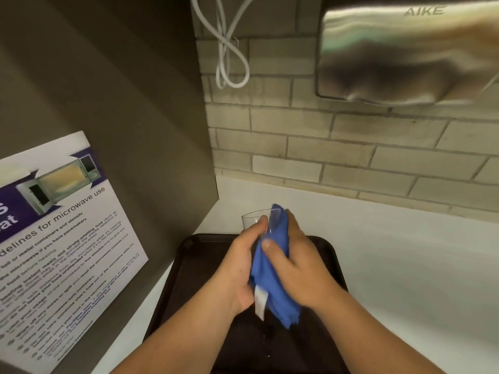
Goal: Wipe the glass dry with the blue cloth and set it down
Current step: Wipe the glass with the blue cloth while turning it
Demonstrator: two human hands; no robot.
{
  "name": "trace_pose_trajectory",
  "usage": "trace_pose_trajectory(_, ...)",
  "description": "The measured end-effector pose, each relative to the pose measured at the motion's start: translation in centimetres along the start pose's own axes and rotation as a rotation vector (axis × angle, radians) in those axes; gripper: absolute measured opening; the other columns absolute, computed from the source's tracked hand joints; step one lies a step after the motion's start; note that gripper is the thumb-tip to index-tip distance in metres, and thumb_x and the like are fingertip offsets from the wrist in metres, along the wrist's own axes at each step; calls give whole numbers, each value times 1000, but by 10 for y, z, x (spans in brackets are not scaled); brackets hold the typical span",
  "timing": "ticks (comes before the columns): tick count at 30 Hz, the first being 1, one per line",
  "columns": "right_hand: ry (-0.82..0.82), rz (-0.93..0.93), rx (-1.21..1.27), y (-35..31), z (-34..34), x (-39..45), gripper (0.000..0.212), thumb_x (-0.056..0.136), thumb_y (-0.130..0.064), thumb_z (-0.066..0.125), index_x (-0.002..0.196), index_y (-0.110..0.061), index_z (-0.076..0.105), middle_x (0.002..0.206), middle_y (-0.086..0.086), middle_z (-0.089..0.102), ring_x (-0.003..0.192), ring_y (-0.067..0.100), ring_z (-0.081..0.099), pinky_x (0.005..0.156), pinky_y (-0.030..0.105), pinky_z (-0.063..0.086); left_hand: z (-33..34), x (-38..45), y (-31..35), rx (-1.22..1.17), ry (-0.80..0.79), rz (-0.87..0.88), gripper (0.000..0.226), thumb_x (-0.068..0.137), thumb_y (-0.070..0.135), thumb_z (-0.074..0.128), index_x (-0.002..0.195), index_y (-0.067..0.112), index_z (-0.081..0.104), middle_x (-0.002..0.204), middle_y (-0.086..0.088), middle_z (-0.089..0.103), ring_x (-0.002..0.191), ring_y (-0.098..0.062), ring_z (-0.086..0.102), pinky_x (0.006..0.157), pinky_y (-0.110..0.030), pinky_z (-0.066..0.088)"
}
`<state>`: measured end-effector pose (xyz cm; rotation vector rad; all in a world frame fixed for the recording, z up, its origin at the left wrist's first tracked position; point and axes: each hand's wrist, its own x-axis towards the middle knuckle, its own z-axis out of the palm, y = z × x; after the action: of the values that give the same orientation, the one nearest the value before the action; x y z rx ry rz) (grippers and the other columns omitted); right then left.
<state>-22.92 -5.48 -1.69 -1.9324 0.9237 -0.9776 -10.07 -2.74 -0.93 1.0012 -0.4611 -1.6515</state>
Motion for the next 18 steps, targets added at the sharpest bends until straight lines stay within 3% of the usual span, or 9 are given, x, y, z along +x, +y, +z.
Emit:
trace_pose_trajectory(2,93,125,62,-5,-8,16,17,100,-40,46,108,-35,61,93,-5,73,87,4,70,77,17,53,2,0,1,-27,-22,1,55,79,49,78,113,5,80,95,-17,81,87,-30,79,75,-37,64)
trace_pose_trajectory(4,97,218,134,-4,-14,18,24,102,-38,45,105,-26,65,94,-2,75,92,12,71,81,25,54,2,1,8,-29,-47,-8,54,78,51,77,108,6,82,96,-17,81,87,-32,79,77,-39,64)
trace_pose_trajectory(6,3,166,171,-6,-12,3,22,101,-35,48,118,-31,61,102,-8,74,102,10,70,83,17,51,0,4,15,-33,-40,-4,53,74,55,78,94,6,84,88,-16,80,78,-31,79,71,-38,64)
trace_pose_trajectory(7,-70,105,144,-7,-8,-6,32,99,-35,50,131,-36,53,112,-13,71,109,6,67,87,14,50,-3,6,17,-37,-21,8,53,72,57,79,88,6,83,83,-15,79,74,-29,78,67,-37,64)
trace_pose_trajectory(9,-145,5,37,-7,-1,-16,54,97,-42,51,148,-37,33,131,-13,61,119,3,60,98,19,48,-7,9,17,-33,-6,20,53,71,58,80,82,7,83,77,-14,78,68,-27,77,63,-35,63)
trace_pose_trajectory(11,-84,-22,-26,-7,0,-5,57,98,-47,48,149,-29,32,131,-5,61,117,6,62,97,24,50,-6,6,13,-13,-35,-6,56,74,59,80,90,5,84,80,-15,78,73,-28,78,66,-36,64)
trace_pose_trajectory(15,99,274,220,-14,-13,32,34,101,-43,44,116,-21,65,102,2,75,97,16,71,87,29,54,2,1,16,-36,-93,-37,64,74,51,83,117,3,78,103,-19,80,94,-34,78,87,-43,63)
trace_pose_trajectory(17,79,341,315,-12,-16,30,27,101,-40,46,106,-25,68,100,3,77,98,18,72,87,29,54,6,4,24,-32,-55,-22,71,73,53,82,122,2,74,111,-21,77,100,-36,75,98,-47,59)
trace_pose_trajectory(18,39,295,292,-12,-14,22,23,100,-40,47,107,-30,66,103,0,76,101,16,71,86,25,53,7,7,29,-18,-17,-4,70,71,55,81,115,2,74,104,-21,77,94,-36,75,94,-46,60)
